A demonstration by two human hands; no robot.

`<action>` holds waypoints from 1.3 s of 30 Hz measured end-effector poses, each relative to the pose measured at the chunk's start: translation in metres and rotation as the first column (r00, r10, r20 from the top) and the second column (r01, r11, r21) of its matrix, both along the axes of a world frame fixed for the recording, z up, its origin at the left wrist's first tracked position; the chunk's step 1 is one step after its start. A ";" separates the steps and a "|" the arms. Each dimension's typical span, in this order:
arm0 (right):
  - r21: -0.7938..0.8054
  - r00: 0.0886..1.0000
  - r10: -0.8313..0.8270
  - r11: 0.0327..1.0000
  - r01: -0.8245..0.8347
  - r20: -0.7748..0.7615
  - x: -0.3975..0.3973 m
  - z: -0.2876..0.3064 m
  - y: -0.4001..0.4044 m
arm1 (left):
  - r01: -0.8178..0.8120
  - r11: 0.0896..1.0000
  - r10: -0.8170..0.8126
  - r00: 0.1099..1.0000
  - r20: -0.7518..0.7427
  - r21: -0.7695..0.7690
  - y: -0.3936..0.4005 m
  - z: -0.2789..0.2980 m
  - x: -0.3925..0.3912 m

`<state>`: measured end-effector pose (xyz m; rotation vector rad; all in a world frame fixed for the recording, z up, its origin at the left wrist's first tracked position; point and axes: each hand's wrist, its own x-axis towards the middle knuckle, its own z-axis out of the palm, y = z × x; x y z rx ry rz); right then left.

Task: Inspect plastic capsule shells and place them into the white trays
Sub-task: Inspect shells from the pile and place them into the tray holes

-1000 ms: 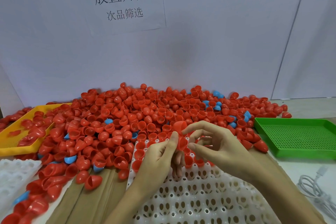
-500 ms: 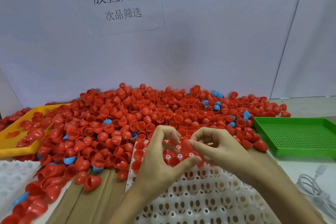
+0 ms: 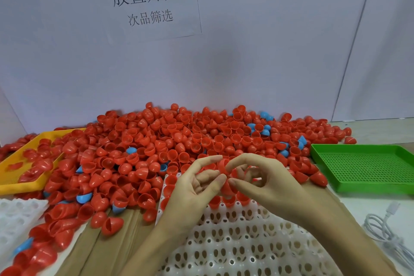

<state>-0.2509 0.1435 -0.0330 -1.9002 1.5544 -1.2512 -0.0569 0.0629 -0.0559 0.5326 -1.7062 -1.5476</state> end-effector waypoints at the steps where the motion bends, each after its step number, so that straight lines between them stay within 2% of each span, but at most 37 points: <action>1: -0.022 0.999 -0.032 0.999 0.031 -0.043 -0.001 -0.002 -0.001 | 0.004 1.000 -0.004 1.000 0.003 0.001 0.000 0.000 0.000; 5: -0.020 0.990 -0.113 0.994 0.112 -0.083 -0.026 0.004 -0.002 | -0.022 1.000 0.022 0.999 0.035 -0.009 0.003 0.000 -0.003; 7: 0.052 0.984 -0.158 0.985 0.162 -0.082 -0.054 0.008 0.001 | -0.042 0.999 0.044 0.995 0.085 -0.026 0.003 -0.001 -0.005; 12: 0.315 0.972 -0.105 0.934 0.169 -0.210 -0.098 -0.001 0.008 | -0.006 0.999 0.015 0.977 0.213 -0.043 0.003 -0.004 -0.006; 16: 0.388 0.973 -0.026 0.914 0.116 -0.229 -0.099 -0.006 0.007 | 0.013 0.999 -0.004 0.977 0.213 -0.038 0.002 -0.005 -0.004; 22: 0.332 0.981 0.004 0.941 0.062 -0.195 -0.096 -0.006 0.006 | 0.071 0.990 -0.029 0.948 0.316 -0.124 0.002 -0.008 -0.004; 26: 0.288 0.967 -0.045 0.950 0.119 -0.249 -0.092 -0.011 0.001 | 0.085 0.983 -0.023 0.935 0.353 -0.161 0.001 -0.009 -0.004; 30: 0.211 0.945 -0.151 0.953 0.217 -0.290 -0.078 -0.015 -0.004 | 0.091 0.987 -0.037 0.930 0.366 -0.130 -0.002 -0.006 -0.005; 35: 0.167 0.927 -0.177 0.956 0.242 -0.330 -0.071 -0.016 -0.007 | 0.128 0.992 -0.108 0.903 0.416 -0.020 -0.013 0.008 -0.008; 37: 0.166 0.925 -0.181 0.955 0.246 -0.333 -0.072 -0.017 -0.007 | 0.076 0.997 -0.065 0.906 0.418 -0.009 -0.027 0.016 -0.013; 39: 0.160 0.927 -0.186 0.956 0.248 -0.326 -0.072 -0.017 -0.007 | -0.058 0.992 0.098 0.912 0.397 -0.112 -0.049 0.023 -0.024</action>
